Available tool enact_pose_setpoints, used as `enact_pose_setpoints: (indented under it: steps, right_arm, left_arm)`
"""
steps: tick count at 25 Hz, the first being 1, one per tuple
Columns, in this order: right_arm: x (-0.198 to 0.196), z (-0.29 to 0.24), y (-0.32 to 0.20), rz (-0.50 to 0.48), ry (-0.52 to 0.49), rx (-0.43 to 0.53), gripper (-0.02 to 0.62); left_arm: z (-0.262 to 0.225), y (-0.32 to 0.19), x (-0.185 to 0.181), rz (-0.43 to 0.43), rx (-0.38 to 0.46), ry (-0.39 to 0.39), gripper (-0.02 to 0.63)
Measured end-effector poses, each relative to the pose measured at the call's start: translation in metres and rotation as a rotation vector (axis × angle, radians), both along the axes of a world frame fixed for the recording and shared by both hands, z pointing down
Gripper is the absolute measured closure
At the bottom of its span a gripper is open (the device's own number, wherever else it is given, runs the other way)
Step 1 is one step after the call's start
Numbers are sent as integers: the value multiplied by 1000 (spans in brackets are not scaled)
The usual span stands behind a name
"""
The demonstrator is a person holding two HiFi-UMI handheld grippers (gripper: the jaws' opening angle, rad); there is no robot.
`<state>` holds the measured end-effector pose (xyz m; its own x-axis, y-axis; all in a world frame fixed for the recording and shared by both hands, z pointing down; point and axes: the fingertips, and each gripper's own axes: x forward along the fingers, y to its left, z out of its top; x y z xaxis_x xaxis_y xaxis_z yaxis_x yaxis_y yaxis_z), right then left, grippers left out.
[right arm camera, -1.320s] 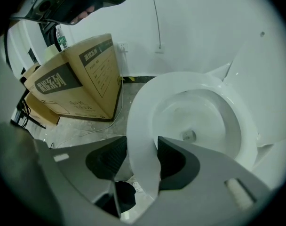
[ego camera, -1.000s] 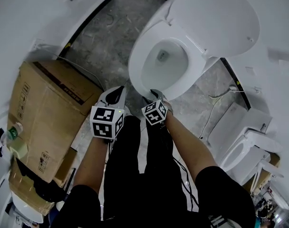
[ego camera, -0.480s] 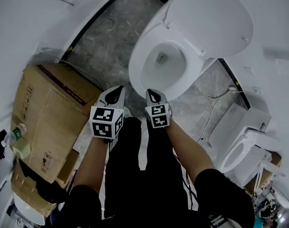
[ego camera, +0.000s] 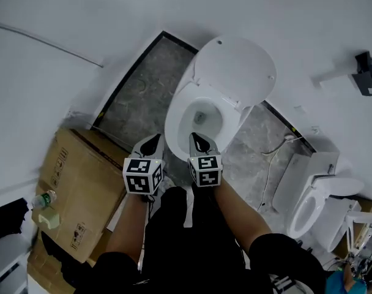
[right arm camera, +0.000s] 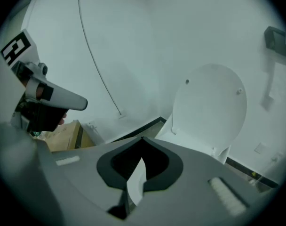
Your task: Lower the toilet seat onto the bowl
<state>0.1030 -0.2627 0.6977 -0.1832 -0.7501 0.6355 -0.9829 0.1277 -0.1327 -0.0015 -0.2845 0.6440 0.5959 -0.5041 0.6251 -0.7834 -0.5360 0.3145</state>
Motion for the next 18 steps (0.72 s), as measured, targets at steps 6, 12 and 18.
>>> enact_pose_setpoints:
  steps: [6,12,18]
  right_arm:
    - [13,-122,-12,51,8,138,589]
    - [22,-246,-45,112,-41,331,589]
    - [22,-341,-49,92,-33,438,589]
  left_arm:
    - [-92,-9,19,18,86,25,597]
    - [-188,-28,26,12,212,47,597]
    - [-262,-25,37,6,298,69,597]
